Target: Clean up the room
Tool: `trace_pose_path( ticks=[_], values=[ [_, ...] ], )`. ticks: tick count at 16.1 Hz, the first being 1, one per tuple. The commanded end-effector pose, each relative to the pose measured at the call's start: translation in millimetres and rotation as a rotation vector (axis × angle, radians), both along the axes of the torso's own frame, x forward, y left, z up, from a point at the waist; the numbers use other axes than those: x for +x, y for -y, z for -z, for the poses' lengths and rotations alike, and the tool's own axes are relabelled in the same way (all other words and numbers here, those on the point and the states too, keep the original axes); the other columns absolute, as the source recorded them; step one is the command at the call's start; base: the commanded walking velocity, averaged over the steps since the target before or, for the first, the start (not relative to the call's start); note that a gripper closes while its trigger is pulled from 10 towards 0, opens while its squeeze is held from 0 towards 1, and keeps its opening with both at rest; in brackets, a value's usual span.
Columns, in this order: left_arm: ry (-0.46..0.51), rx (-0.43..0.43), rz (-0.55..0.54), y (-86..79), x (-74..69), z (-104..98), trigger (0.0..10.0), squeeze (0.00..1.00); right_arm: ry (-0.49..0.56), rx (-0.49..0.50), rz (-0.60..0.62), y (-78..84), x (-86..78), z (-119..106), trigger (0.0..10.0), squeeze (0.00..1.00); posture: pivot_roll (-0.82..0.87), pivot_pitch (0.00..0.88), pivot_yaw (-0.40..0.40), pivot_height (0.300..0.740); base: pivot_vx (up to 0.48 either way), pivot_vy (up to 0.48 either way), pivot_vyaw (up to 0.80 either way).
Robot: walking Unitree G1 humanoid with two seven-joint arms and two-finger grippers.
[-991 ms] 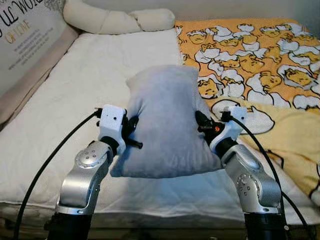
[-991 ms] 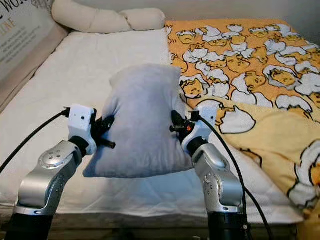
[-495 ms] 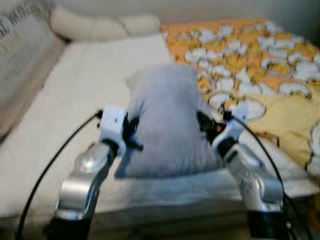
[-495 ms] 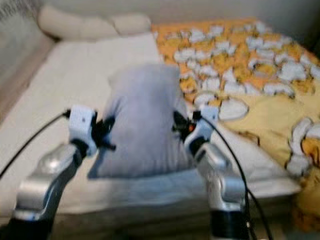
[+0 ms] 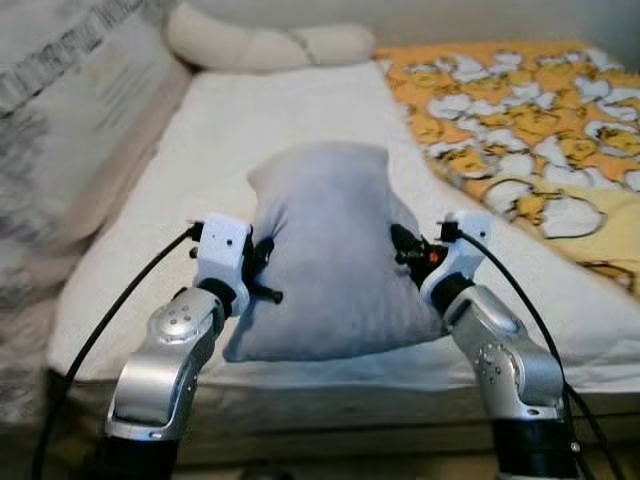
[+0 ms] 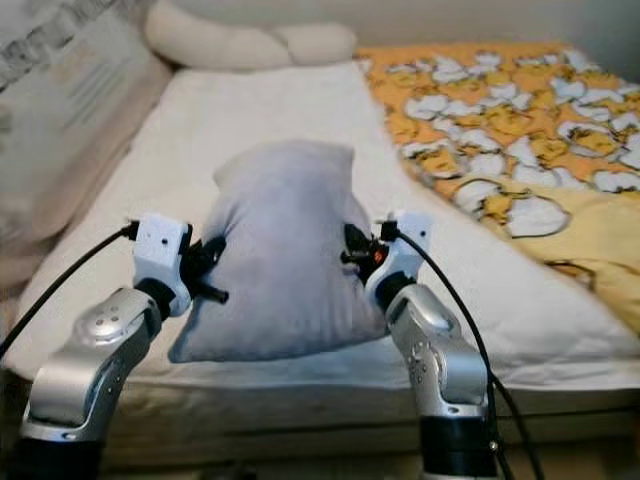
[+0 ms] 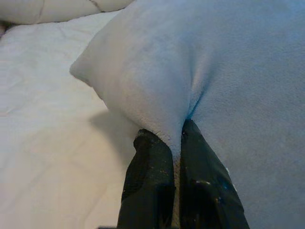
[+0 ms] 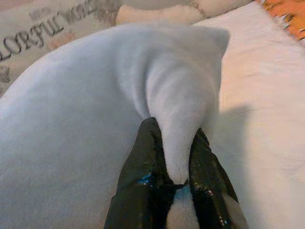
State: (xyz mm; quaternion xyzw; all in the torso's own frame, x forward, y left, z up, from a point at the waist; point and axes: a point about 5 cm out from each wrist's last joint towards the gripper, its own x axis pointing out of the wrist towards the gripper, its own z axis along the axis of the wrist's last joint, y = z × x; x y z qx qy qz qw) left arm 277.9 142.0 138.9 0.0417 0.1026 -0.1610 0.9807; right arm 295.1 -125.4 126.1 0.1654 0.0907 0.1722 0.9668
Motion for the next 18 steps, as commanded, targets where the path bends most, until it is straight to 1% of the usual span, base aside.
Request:
trace_pose_path(
  ticks=[1, 5, 11, 14, 16, 18],
  values=[
    [0.035, 0.028, -0.039, -10.1, 1.5, -8.5, 10.0, 0.00, 0.024, -0.008, -0.004, -2.1, 3.5, -6.4, 10.0, 0.00, 0.01, 0.000, 0.045, 0.740, 0.000, 0.375, 0.00],
    [0.040, 0.031, -0.038, -11.2, 5.0, -10.3, 10.0, 0.00, 0.019, -0.005, -0.015, -5.5, 6.0, -7.0, 10.0, 0.00, 0.00, 0.000, 0.049, 0.740, 0.000, 0.375, 0.00],
    [0.043, 0.027, -0.041, -9.7, 6.3, -10.7, 10.0, 0.00, 0.006, -0.014, -0.022, -5.6, 6.1, -5.1, 10.0, 0.00, 0.00, 0.000, 0.047, 0.740, 0.000, 0.368, 0.00],
    [0.045, -0.006, -0.055, -10.2, 7.5, -14.5, 10.0, 0.00, -0.007, -0.008, -0.020, -8.6, 6.0, -4.1, 10.0, 0.00, 0.00, 0.000, 0.050, 0.740, 0.000, 0.000, 0.00],
    [0.057, 0.019, -0.049, -10.9, 8.0, -14.8, 10.0, 0.00, -0.009, -0.006, -0.027, -10.6, 5.4, -3.9, 10.0, 0.00, 0.00, 0.000, 0.050, 0.740, 0.000, 0.000, 0.00],
    [0.062, 0.020, -0.048, -11.3, 7.8, -14.4, 10.0, 0.00, -0.009, 0.000, -0.034, -11.8, 4.8, -4.4, 10.0, 0.00, 0.00, 0.000, 0.050, 0.740, 0.000, 0.000, 0.00]
  ],
)
